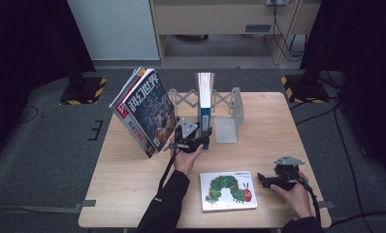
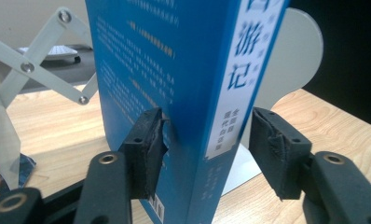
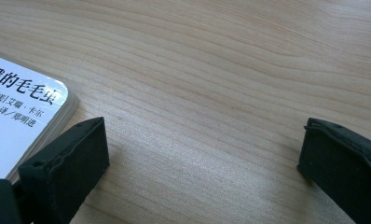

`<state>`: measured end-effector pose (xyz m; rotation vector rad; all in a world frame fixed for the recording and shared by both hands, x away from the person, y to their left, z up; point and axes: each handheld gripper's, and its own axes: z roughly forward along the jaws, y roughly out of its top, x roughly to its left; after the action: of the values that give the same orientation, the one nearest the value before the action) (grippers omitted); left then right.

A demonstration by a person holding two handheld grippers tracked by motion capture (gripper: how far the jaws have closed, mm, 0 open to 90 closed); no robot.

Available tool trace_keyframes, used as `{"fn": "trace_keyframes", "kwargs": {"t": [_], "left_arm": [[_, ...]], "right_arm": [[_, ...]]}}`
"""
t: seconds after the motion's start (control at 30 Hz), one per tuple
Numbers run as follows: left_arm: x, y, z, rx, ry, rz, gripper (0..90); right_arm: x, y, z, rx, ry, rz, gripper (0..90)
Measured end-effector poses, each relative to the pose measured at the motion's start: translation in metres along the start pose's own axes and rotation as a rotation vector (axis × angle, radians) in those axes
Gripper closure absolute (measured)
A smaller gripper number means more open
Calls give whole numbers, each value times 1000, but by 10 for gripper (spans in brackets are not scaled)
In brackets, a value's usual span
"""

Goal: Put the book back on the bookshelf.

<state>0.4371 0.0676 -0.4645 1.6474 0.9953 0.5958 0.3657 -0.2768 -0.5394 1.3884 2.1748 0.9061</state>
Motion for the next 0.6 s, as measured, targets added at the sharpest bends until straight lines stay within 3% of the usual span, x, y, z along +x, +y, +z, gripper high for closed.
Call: {"fn": "trace_keyframes", "kwargs": {"t": [0.2, 0.37, 0.6], "left_arm": [[-1, 2, -10, 20, -33, 26, 405], [-2, 4, -24, 63, -63, 76, 395], [2, 4, -40, 111, -71, 114, 378]], "right_arm": [[0, 0, 0, 0, 0, 0, 17], [0, 0, 0, 0, 0, 0, 17], [0, 0, 0, 0, 0, 0, 17]]}}
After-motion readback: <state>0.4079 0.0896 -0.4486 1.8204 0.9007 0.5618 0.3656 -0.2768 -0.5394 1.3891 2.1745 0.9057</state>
